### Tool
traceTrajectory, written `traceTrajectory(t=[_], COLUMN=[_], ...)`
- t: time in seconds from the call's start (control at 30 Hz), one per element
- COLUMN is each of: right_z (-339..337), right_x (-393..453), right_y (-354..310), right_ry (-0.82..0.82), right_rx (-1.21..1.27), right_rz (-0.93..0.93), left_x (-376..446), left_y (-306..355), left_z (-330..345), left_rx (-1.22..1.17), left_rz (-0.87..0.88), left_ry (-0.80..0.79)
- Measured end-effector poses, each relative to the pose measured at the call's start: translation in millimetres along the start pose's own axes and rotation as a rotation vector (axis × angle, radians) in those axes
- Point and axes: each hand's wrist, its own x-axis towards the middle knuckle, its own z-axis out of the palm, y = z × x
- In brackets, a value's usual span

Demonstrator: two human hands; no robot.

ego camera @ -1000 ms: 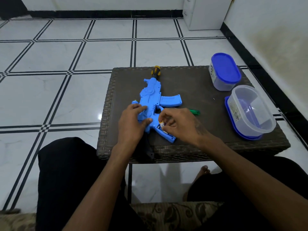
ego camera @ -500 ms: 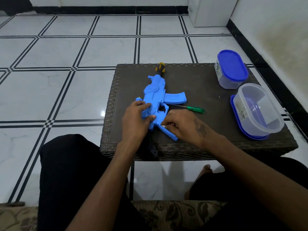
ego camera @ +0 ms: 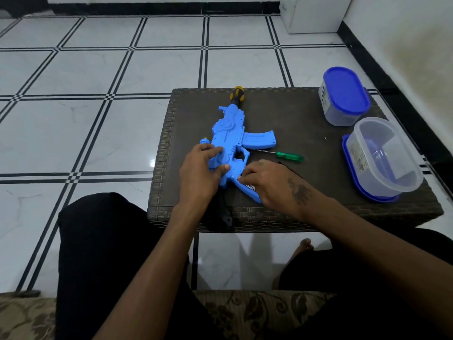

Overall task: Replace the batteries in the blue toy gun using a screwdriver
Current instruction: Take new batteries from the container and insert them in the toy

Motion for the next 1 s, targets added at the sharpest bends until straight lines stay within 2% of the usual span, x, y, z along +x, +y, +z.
traceTrajectory(t=[0.23, 0.4, 0.5, 0.63, 0.87, 1.0], right_z=[-5, -4, -3, -12, -23, -37], right_x=[9, 6, -4, -2, -9, -20], right_y=[-2, 1, 5, 7, 15, 32], right_ry=[-0.007, 0.051, 0.002, -0.046, 0.263, 0.298], right_rx=[-0.015, -0.062, -0.024, 0.100, 0.304, 0.284], right_rz=[-0.005, -0.099, -0.104, 0.034, 0.244, 0.445], left_x=[-1, 0, 1, 1, 2, -1], left_y=[1, 3, 3, 2, 2, 7], left_z=[-1, -2, 0, 3, 1, -1], left_rx=[0.006, 0.032, 0.020, 0.008, 0.010, 0.069], left_rz=[-0.002, -0.008, -0.017, -0.030, -0.040, -0.004], left_ry=[-0.017, -0.023, -0.018, -0.040, -0.050, -0.042])
